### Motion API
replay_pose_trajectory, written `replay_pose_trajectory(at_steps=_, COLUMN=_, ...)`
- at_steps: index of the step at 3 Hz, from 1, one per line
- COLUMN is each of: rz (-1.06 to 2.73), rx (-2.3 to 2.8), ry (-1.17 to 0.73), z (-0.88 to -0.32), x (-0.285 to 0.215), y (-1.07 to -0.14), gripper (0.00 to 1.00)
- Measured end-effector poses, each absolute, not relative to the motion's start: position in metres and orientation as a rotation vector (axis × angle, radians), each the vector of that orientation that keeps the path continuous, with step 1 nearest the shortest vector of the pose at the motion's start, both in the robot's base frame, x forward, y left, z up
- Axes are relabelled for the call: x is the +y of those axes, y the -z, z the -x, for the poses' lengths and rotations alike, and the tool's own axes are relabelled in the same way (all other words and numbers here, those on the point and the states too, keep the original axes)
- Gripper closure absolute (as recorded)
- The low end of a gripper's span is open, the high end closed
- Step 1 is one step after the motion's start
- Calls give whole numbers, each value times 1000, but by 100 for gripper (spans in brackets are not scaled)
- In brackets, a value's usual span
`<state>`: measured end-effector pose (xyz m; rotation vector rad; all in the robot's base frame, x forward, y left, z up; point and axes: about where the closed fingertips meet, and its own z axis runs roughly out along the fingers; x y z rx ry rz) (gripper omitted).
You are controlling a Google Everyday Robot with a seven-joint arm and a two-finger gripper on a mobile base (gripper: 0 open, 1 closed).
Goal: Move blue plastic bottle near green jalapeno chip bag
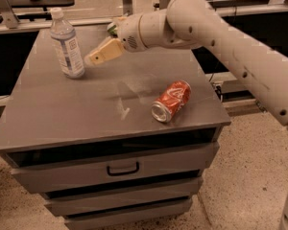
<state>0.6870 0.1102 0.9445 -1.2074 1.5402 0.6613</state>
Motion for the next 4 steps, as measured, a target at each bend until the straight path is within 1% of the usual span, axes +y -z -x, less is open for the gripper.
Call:
replay_pose_trajectory(at_steps=1, rz=1145, rx=1478, ry=-818, z=-706, x=160, y=-924, gripper=0)
replay_pose_trajectory(at_steps=3, rz=1120, rx=1434, ry=-977, z=-704, x=211, y=-908, gripper=0)
replay_pose_trajectory(at_steps=4, rz=1112, rx=1420, ry=-1000, z=-700, x=227, y=-905, gripper=18)
